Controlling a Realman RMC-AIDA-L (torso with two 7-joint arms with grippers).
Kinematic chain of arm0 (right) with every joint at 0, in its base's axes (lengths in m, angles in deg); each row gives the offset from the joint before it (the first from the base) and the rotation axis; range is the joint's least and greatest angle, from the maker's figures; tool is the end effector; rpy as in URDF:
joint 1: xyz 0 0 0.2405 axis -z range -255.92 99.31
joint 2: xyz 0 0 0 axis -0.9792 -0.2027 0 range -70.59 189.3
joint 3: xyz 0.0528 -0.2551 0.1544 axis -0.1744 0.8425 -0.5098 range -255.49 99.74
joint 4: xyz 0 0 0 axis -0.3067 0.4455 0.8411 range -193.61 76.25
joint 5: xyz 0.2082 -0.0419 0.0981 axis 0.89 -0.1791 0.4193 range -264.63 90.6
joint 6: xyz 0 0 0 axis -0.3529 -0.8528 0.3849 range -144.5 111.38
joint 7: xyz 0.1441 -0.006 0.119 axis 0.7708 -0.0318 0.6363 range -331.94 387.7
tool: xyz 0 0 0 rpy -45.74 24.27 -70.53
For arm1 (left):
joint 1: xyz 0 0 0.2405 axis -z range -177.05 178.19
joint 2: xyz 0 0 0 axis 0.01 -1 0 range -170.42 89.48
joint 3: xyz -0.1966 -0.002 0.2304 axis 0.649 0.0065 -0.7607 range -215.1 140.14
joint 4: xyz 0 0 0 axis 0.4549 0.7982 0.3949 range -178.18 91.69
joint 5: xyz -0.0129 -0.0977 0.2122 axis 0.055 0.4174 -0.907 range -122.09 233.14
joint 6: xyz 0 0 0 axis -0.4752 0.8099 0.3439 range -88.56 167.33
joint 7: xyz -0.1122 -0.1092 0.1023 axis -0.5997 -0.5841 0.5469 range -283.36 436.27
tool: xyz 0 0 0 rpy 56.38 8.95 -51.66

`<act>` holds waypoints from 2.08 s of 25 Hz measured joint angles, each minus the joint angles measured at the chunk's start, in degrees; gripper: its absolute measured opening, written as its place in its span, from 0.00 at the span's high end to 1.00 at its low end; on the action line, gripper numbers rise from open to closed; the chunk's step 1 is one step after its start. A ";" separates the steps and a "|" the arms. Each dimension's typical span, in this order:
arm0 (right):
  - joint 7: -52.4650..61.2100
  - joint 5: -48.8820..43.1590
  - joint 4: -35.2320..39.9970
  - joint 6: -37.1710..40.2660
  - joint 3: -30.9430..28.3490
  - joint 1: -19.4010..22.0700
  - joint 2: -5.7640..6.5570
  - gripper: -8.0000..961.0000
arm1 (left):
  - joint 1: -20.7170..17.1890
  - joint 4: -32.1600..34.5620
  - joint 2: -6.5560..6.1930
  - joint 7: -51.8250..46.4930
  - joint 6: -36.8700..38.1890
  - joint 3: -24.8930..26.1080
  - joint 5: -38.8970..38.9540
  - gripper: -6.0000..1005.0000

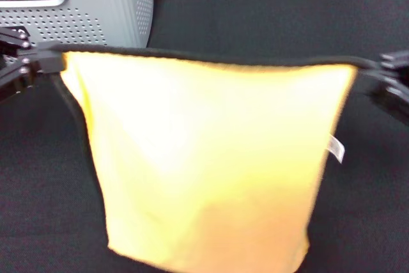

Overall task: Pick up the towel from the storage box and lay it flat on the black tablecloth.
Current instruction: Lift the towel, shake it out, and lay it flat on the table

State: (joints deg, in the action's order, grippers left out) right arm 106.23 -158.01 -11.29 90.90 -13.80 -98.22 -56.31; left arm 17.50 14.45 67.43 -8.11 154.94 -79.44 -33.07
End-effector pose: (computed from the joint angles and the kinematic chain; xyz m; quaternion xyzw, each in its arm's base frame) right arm 0.2137 0.3187 0.0062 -0.8777 0.0612 0.4744 0.0289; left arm -0.2807 0.3085 0.1092 -0.9324 -0.0631 -0.3343 0.1218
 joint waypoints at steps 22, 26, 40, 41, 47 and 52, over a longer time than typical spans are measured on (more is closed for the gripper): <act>-4.47 -8.96 -20.13 -39.96 7.93 -17.88 -0.22 0.97 | 11.35 -3.05 6.28 -6.08 -31.26 2.30 -36.68 0.97; -5.23 -8.79 -16.68 -38.20 7.85 -15.55 -0.12 0.97 | 10.80 -0.73 7.12 -6.49 -28.52 2.48 -34.96 0.97; -4.39 -3.92 9.63 -23.91 1.80 -1.86 0.27 0.98 | 7.03 15.09 8.85 -13.71 -14.32 2.29 -6.85 0.97; -3.92 -3.95 10.30 -23.07 0.89 -2.02 0.32 0.98 | 7.03 15.09 8.85 -13.71 -14.32 2.29 -6.85 0.97; -1.17 -4.33 14.79 -17.97 -0.02 1.61 0.01 0.98 | 7.24 14.59 8.40 -12.74 -10.23 2.49 -4.90 0.97; 1.20 -4.01 16.62 -11.24 1.16 6.81 -0.33 0.98 | 2.87 14.66 7.59 -12.46 -1.52 2.26 -0.28 0.97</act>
State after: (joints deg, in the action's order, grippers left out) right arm 107.43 -162.02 5.33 79.66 -12.64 -91.41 -56.64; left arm 20.37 29.11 75.03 -20.58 153.42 -77.18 -33.35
